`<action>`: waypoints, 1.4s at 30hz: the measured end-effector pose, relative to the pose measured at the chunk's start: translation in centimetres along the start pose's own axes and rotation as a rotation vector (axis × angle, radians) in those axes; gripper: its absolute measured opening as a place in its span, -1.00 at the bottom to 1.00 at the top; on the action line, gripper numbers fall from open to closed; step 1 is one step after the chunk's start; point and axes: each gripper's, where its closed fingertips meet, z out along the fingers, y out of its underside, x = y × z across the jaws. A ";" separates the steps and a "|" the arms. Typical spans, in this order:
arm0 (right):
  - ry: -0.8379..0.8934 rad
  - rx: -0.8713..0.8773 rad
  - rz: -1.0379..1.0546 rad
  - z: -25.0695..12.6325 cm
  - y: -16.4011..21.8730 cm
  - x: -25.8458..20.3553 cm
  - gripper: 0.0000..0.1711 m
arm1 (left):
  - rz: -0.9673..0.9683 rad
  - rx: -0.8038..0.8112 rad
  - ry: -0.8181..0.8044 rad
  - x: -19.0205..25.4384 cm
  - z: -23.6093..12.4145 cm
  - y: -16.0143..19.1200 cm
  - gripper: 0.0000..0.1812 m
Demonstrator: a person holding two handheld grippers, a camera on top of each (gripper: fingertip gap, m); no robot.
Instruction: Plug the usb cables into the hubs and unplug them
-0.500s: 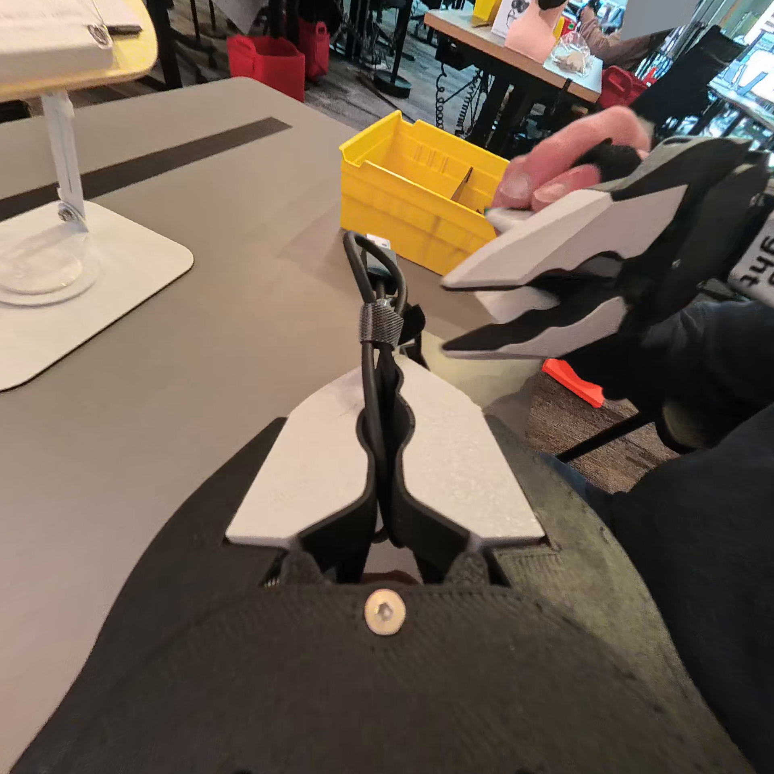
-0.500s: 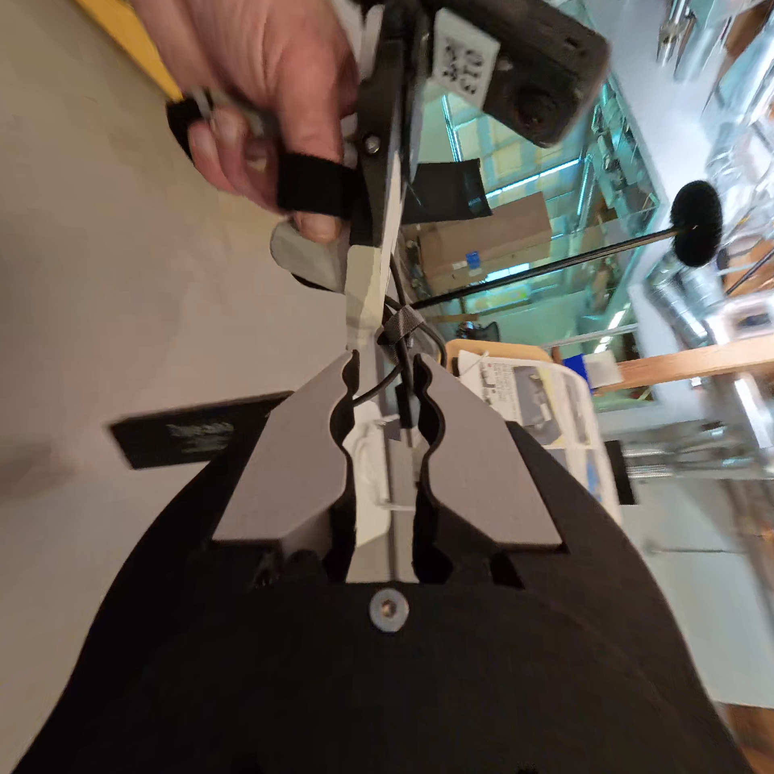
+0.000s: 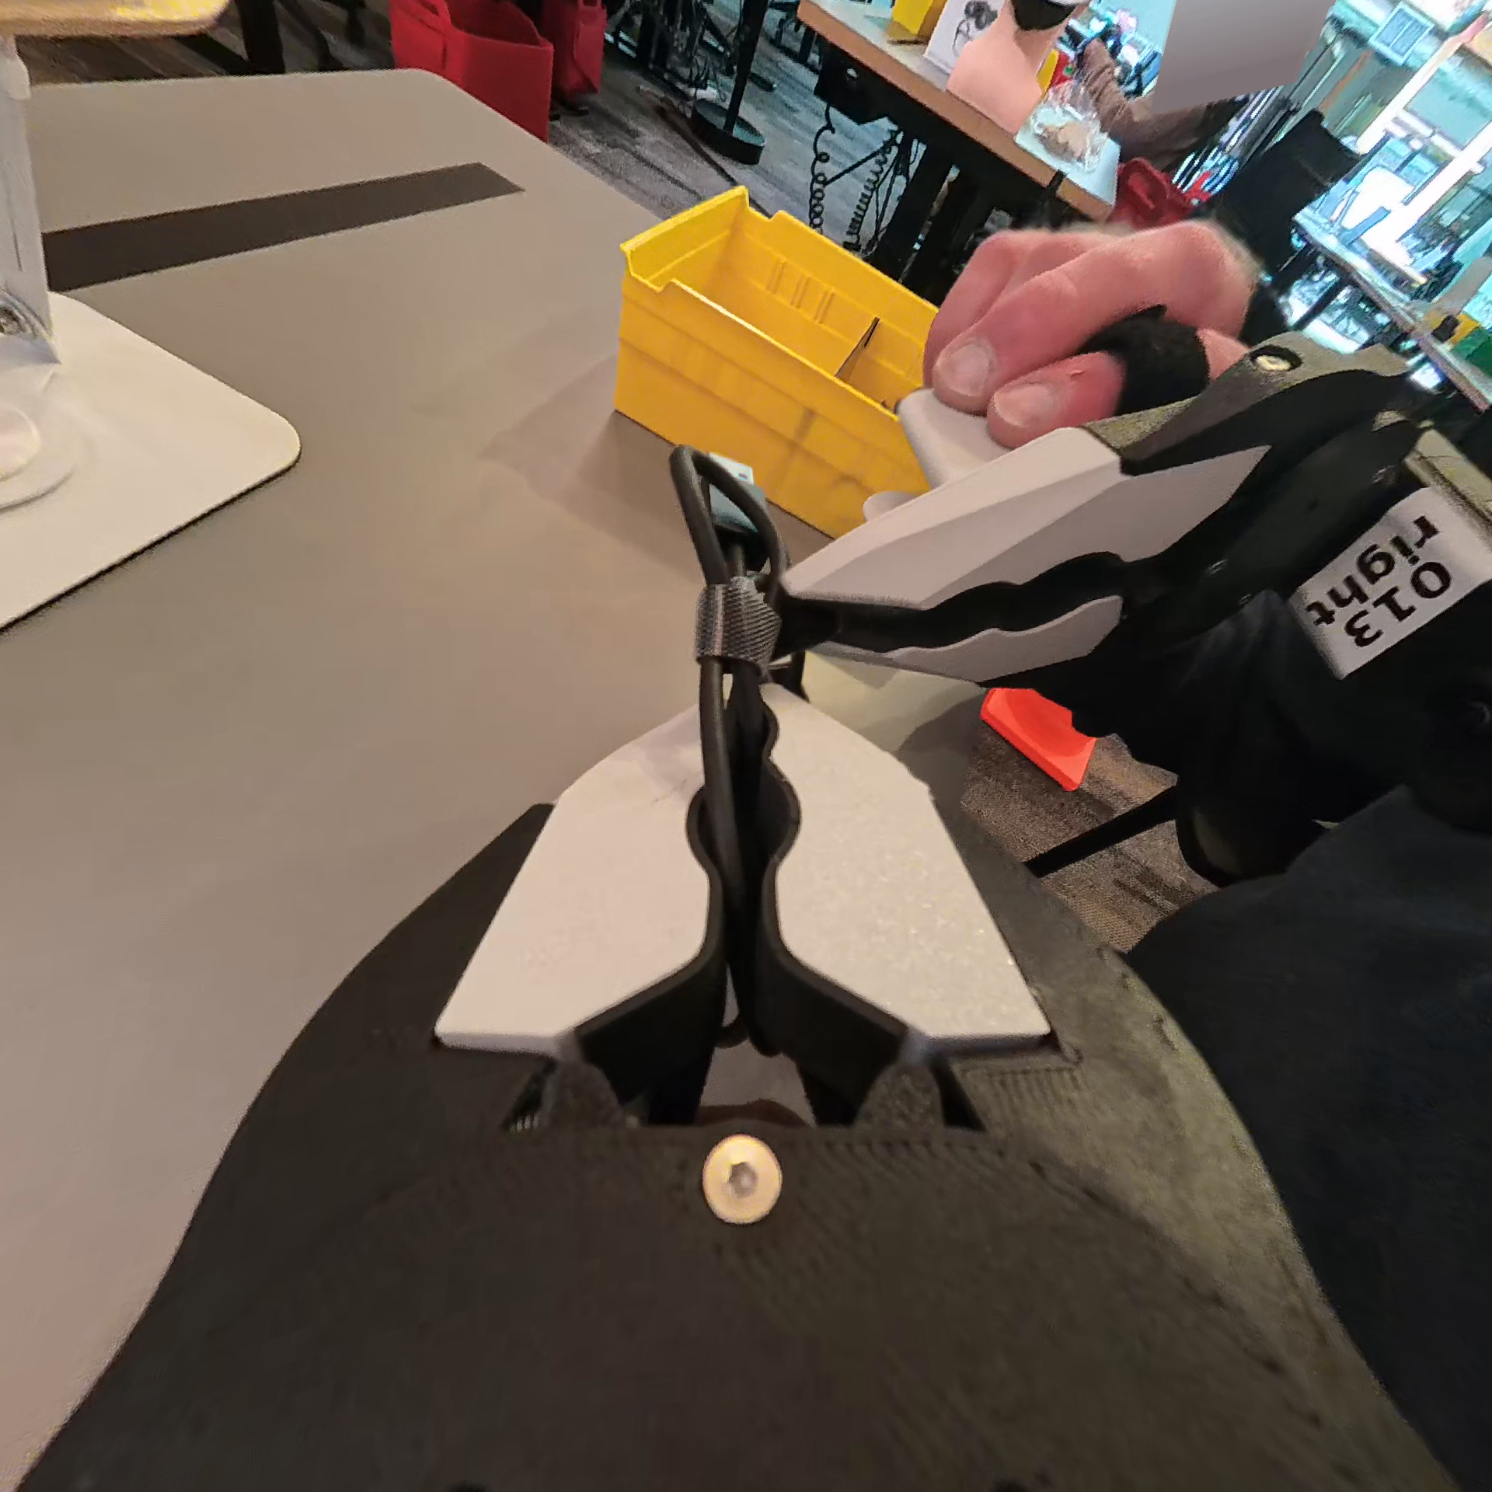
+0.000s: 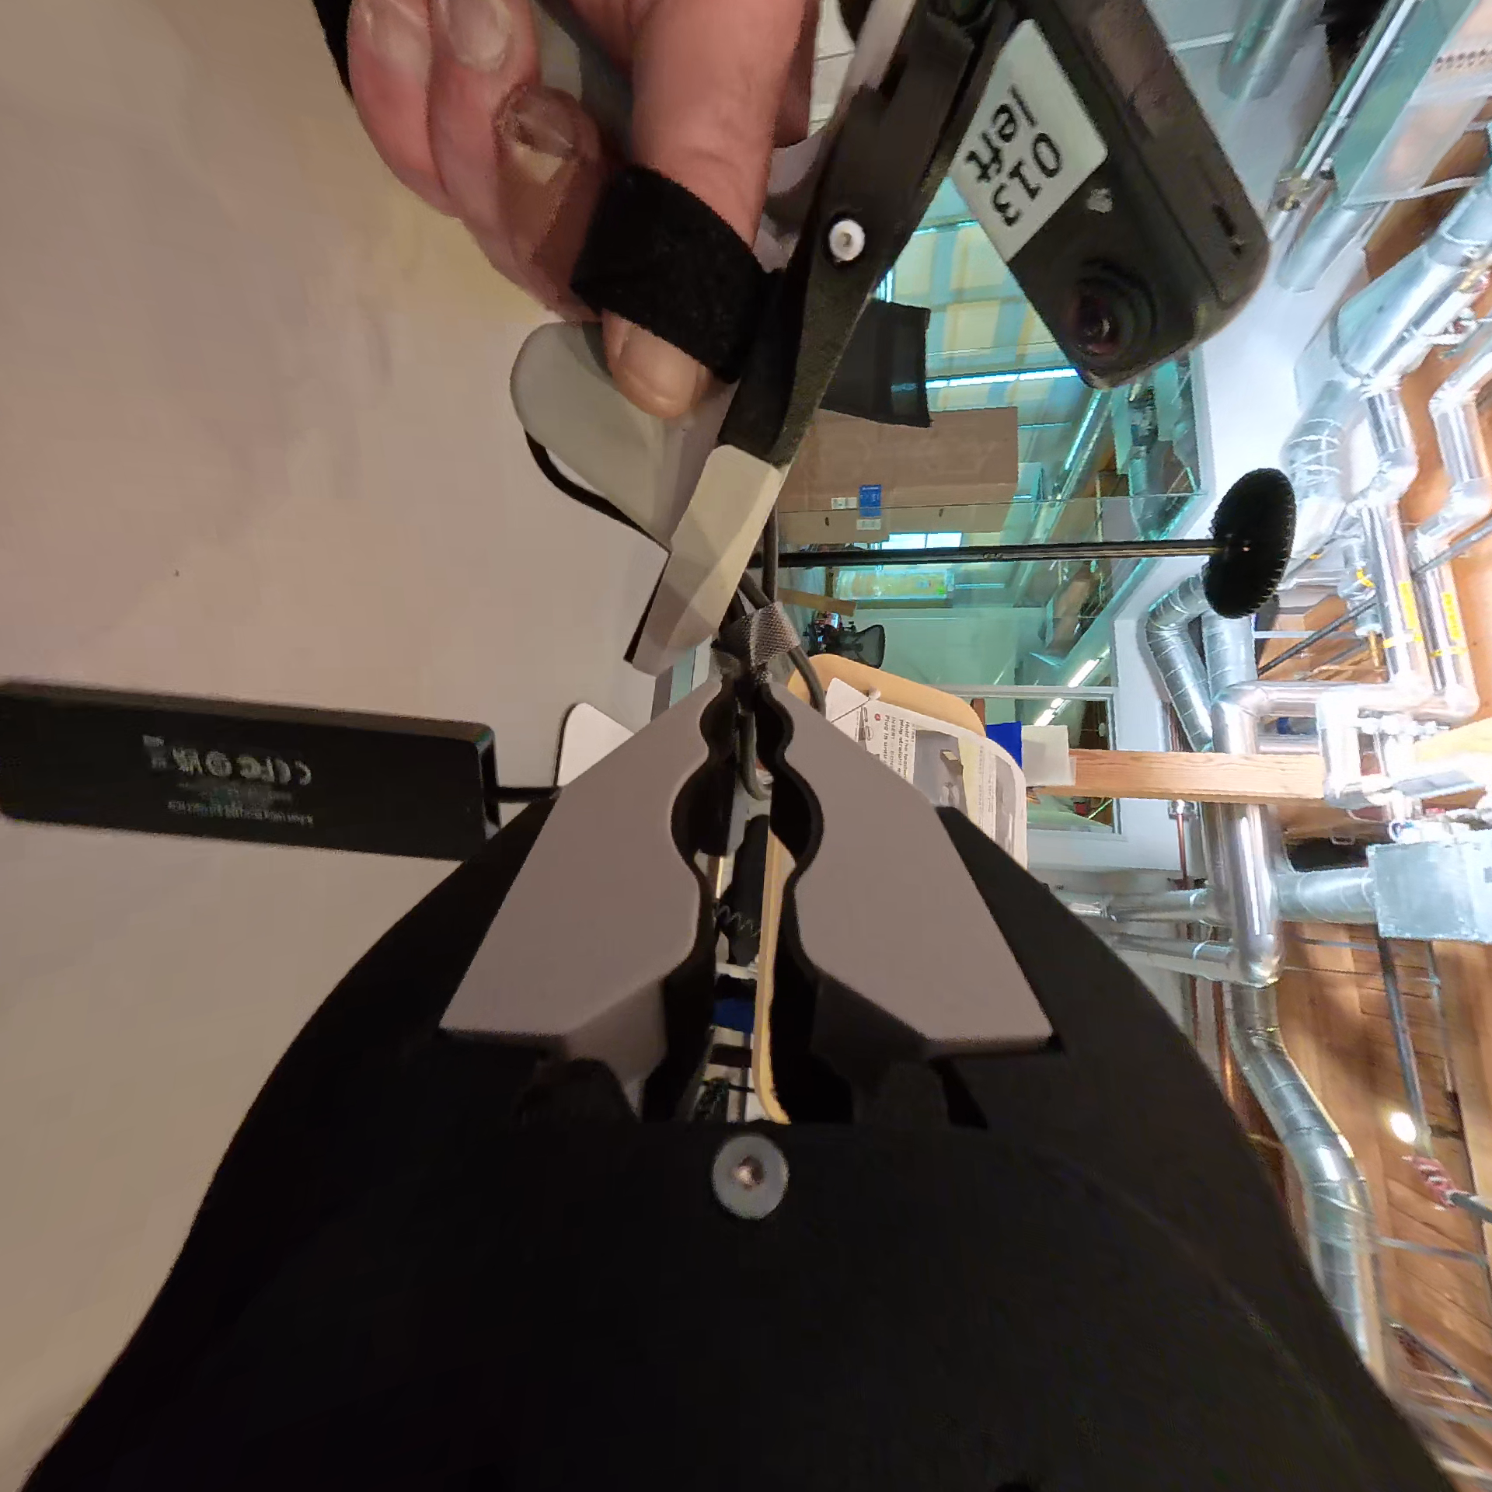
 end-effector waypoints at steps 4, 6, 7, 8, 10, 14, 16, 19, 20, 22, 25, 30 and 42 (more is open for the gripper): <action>0.027 0.021 0.001 -0.4 -0.4 0.0 -1.00 | -0.015 0.027 -0.013 -0.1 -0.4 -0.6 -1.00; 0.028 0.032 0.016 -0.5 -0.5 0.2 -1.00 | -0.014 0.016 -0.016 -0.1 -0.2 -0.4 -1.00; 0.020 0.024 0.007 -0.4 -0.4 0.1 -1.00 | -0.013 0.011 -0.021 -0.2 -0.1 -0.3 -1.00; 0.019 0.021 -0.007 -0.4 -0.4 0.1 -1.00 | -0.013 0.011 -0.019 -0.2 -0.1 -0.3 -1.00; -0.040 0.017 0.000 -0.3 -0.5 -0.6 -1.00 | -0.013 0.009 -0.023 -0.3 -0.1 -0.2 -1.00; -0.103 0.008 0.029 -0.3 -1.1 -1.0 -1.00 | 0.020 -0.031 -0.051 -0.4 0.0 0.3 -1.00; -0.133 -0.009 0.042 -0.6 -1.3 -1.2 -1.00 | 0.035 -0.038 -0.069 -0.5 0.0 0.4 -1.00; -0.162 -0.010 0.060 -1.1 -1.8 -1.4 -1.00 | 0.078 -0.079 -0.099 -0.7 0.1 0.9 -1.00; -0.171 -0.011 0.059 -1.1 -1.8 -1.7 -1.00 | 0.083 -0.087 -0.106 -0.8 0.2 1.0 -1.00; -0.186 -0.014 0.067 -1.2 -1.8 -1.8 -1.00 | 0.114 -0.109 -0.139 -1.0 0.4 1.4 -1.00; -0.234 -0.004 0.107 -1.0 -1.8 -2.1 -1.00 | 0.200 -0.181 -0.221 -1.4 0.7 2.0 -1.00; -0.304 0.038 0.214 -0.8 -1.8 -0.8 -1.00 | 0.383 -0.289 -0.371 -2.4 0.8 2.6 -1.00; -0.554 0.147 0.324 0.1 -1.6 -2.3 -1.00 | 0.576 -0.470 -0.494 -3.6 0.6 4.1 -1.00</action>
